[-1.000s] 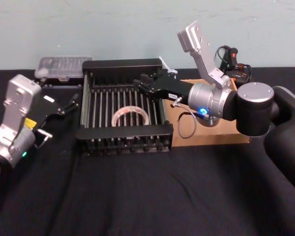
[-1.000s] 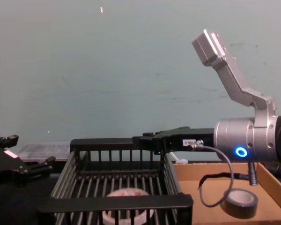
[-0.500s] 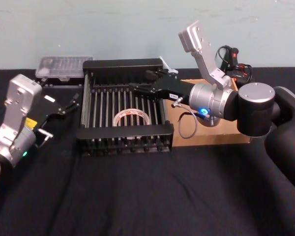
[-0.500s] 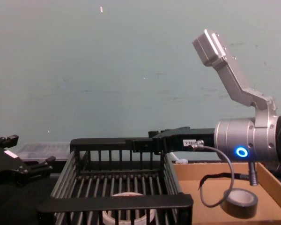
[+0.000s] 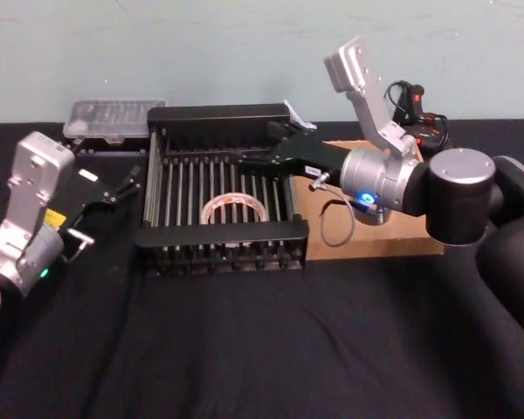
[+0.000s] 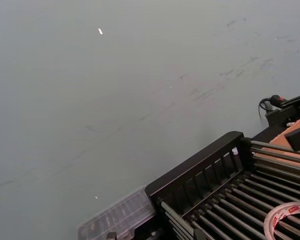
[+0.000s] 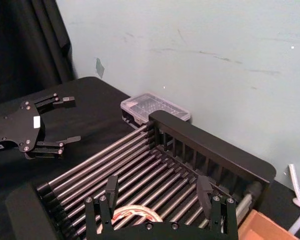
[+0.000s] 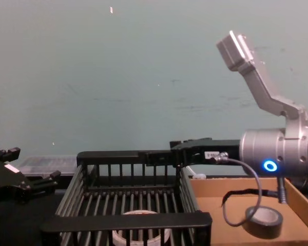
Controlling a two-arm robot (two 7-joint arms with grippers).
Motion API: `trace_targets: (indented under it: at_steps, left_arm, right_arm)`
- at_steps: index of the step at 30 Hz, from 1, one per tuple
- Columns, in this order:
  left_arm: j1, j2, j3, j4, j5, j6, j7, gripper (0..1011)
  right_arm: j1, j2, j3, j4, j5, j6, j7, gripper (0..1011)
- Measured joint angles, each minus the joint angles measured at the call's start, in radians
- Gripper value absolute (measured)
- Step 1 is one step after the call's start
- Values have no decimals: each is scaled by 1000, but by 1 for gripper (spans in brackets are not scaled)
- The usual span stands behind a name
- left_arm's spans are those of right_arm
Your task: Pick up the white tape and place it into the black box , Pick up the silver tape and place it into the brown box.
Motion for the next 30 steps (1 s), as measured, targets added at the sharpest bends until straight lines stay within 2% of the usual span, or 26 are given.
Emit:
trace_targets:
  at_steps: [12,19,30]
  left_arm:
    - [0,0,0,0,0,0,0,1001]
    - [0,0,0,0,0,0,0,1002]
    - [0,0,0,0,0,0,0,1001]
  right_arm:
    - [-60,36,39,-92,18,22,-31,1002]
    - [-122,69,60,-169,14,14,-72,1002]
    - [-243,112,125,-285,13,-12,-129,1002]
